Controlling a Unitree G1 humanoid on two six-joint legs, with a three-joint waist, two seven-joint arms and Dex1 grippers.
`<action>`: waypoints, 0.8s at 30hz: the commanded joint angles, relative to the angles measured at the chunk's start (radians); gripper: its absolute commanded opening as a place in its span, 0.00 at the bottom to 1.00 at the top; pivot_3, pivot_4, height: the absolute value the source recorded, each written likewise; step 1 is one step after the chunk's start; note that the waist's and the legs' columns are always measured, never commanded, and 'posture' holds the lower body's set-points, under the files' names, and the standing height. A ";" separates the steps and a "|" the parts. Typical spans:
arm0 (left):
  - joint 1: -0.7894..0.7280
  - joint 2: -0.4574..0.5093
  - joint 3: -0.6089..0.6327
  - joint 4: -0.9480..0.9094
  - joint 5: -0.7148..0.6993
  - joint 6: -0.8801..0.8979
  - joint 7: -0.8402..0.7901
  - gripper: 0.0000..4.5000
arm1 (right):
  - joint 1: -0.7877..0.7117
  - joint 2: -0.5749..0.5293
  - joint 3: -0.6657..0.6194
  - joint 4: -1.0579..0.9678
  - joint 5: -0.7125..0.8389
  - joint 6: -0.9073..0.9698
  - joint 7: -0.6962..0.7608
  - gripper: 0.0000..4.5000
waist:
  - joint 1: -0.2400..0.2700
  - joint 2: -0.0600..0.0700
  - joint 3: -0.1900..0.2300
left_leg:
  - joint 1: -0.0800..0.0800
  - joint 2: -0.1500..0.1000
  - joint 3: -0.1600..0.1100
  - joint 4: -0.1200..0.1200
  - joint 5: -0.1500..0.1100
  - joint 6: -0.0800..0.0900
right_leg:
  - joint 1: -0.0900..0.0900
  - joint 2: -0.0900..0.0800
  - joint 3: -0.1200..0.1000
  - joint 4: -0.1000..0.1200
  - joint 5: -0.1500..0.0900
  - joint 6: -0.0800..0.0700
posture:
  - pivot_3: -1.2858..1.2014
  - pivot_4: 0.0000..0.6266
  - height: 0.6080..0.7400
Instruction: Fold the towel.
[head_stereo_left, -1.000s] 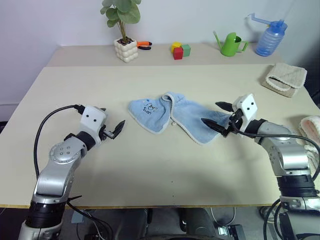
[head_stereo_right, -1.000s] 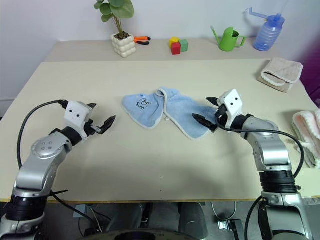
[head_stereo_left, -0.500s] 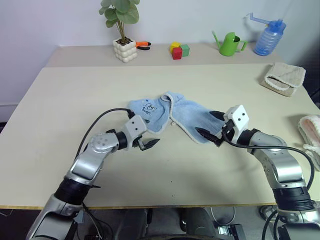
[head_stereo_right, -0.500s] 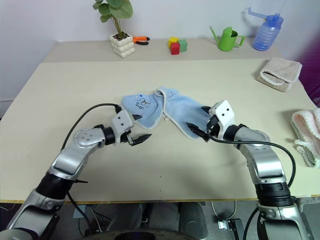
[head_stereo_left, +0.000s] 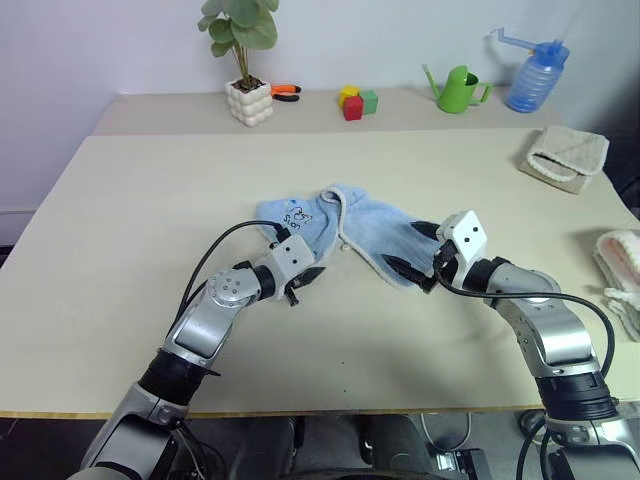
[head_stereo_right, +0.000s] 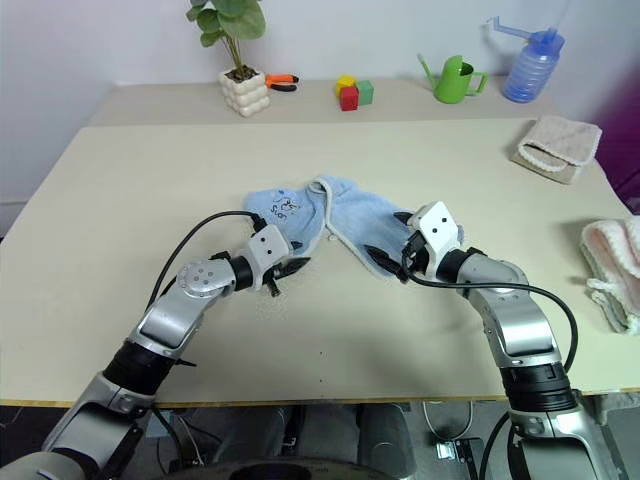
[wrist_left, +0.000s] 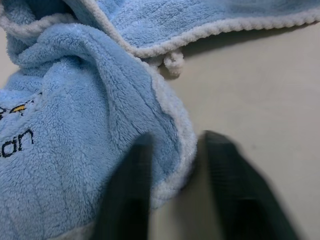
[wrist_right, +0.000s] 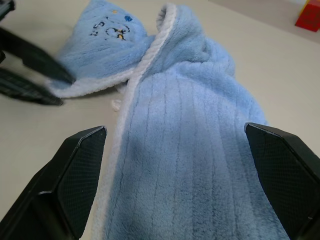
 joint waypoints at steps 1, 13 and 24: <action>0.007 0.012 0.049 0.034 0.019 -0.013 0.036 0.00 | 0.001 -0.035 -0.016 -0.053 -0.008 -0.019 0.021 1.00 | 0.001 0.000 0.000 | 0.000 0.000 0.000 0.000 0.000 0.000 | 0.000 0.000 0.000 0.000 0.000 0.000 | 0.52 0.24 0.94; -0.033 -0.039 0.241 -0.025 -0.094 -0.061 0.101 0.00 | 0.091 -0.098 0.087 -0.203 -0.113 0.058 0.017 1.00 | 0.003 0.000 0.000 | -0.001 0.000 0.000 0.000 0.000 0.000 | 0.000 0.000 0.000 0.000 0.000 0.000 | 0.52 0.24 0.94; -0.007 -0.012 0.231 -0.050 -0.074 -0.045 0.087 0.00 | 0.099 -0.053 0.170 -0.265 -0.284 0.240 -0.179 1.00 | 0.005 0.000 0.000 | -0.001 -0.001 0.000 0.000 0.000 0.000 | 0.000 -0.001 0.000 -0.001 0.000 0.000 | 0.52 0.24 0.94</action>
